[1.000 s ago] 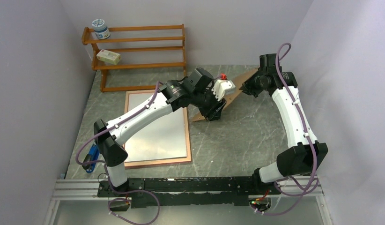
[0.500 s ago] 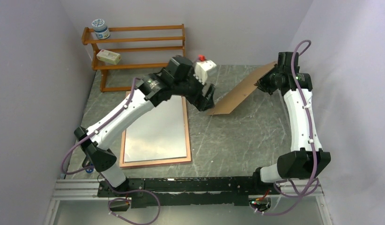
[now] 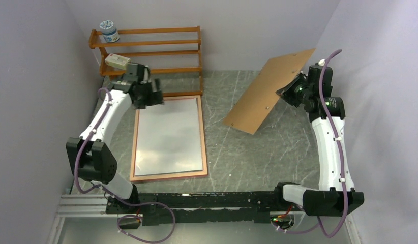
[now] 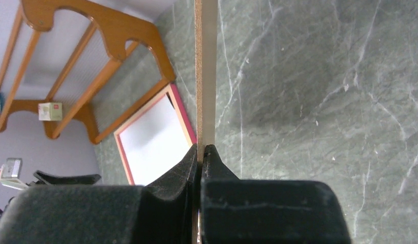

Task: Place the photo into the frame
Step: Move the photo frame to the center of the board.

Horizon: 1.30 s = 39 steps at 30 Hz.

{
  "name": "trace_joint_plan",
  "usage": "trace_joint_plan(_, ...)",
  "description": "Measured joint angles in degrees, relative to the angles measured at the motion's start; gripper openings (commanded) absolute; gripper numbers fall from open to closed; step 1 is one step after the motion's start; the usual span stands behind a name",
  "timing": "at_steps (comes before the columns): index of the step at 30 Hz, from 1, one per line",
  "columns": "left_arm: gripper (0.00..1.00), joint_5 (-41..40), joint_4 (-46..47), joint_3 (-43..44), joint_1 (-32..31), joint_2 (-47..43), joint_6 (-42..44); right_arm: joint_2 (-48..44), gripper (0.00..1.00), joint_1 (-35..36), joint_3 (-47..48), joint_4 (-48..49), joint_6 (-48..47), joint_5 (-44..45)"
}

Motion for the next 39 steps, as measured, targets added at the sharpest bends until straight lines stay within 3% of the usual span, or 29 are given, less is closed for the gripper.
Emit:
trace_joint_plan(6, 0.87, -1.7, -0.7, -7.3, 15.3, -1.4, -2.7, -0.3, 0.00, 0.0, -3.8, -0.1, -1.4, -0.9)
trace_joint_plan(11, 0.83, 0.4, 1.1, -14.8, 21.0, -2.3, -4.5, -0.3, 0.00, 0.0, -4.1, -0.4, -2.3, -0.8)
trace_joint_plan(19, 0.84, 3.5, 7.3, -25.0, 24.0, -2.1, -6.1, 0.5, 0.00, 0.0, -4.1, -0.5, -3.3, -1.4)
trace_joint_plan(28, 0.82, 13.9, 13.7, -26.3, 26.8, 3.3, -5.9, 0.5, 0.00, 0.0, -4.1, -0.5, -3.6, -2.1)
trace_joint_plan(39, 0.87, 8.5, 15.5, -28.4, 27.1, 1.9, -4.5, 0.4, 0.00, -0.6, -6.5, -0.1, -3.4, -3.0)
